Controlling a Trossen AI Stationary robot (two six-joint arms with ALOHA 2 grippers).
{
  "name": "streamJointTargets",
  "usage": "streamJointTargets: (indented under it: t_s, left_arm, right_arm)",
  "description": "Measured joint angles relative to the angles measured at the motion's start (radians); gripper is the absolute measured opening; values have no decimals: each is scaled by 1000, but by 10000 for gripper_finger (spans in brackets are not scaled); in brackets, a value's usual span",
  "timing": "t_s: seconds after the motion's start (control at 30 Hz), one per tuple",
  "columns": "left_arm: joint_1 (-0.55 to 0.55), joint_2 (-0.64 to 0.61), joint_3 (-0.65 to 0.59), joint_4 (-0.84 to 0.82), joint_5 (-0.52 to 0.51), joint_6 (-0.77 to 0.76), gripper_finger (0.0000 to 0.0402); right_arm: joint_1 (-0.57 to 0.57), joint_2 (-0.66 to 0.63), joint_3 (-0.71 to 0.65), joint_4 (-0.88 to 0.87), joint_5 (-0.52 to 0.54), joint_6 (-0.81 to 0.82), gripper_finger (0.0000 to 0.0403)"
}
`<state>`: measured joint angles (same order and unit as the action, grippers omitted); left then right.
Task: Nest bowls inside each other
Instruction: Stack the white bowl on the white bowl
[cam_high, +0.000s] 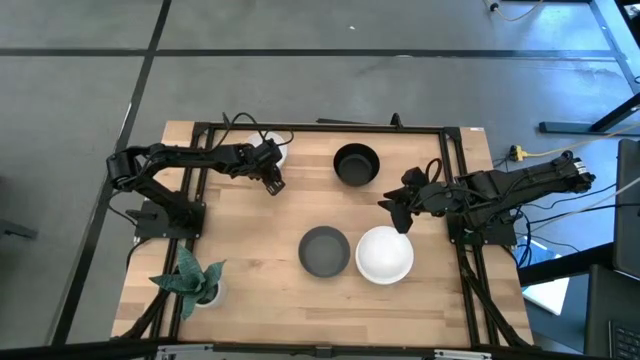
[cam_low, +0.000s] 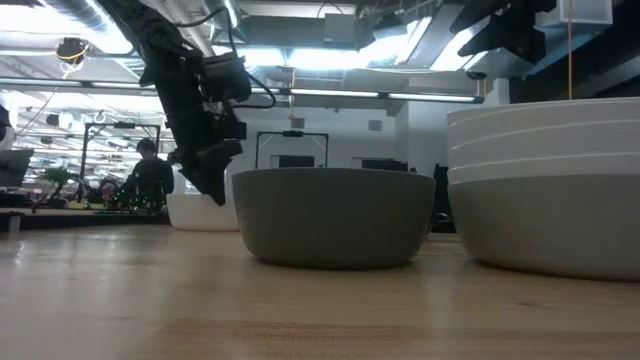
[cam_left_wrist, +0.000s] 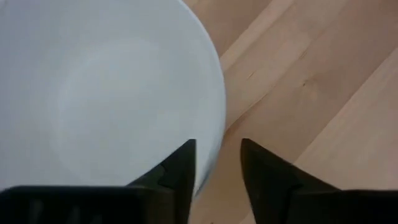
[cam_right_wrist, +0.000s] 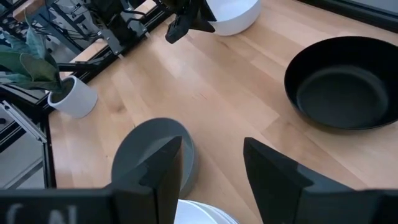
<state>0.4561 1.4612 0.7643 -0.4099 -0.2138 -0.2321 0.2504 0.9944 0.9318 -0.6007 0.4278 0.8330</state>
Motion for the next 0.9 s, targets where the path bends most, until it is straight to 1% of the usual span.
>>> streamJointTargets:
  t_s: [0.2,0.27,0.67,0.77,0.9]
  left_arm:
    - [0,0,0,1,2,3,29]
    - [0,0,0,0,1,1,9]
    - [0,-2,0,-1,2,2,3]
    - [0,-4,7,-5,41,2,2]
    - [-3,-4,59,-37,81,5,2]
  right_arm:
    - [0,0,0,0,0,0,171]
    - [0,0,0,0,0,0,171]
    - [0,0,0,-3,-2,-3,171]
    - [0,0,0,-5,-2,-4,171]
    - [0,0,0,-10,-2,-28,171]
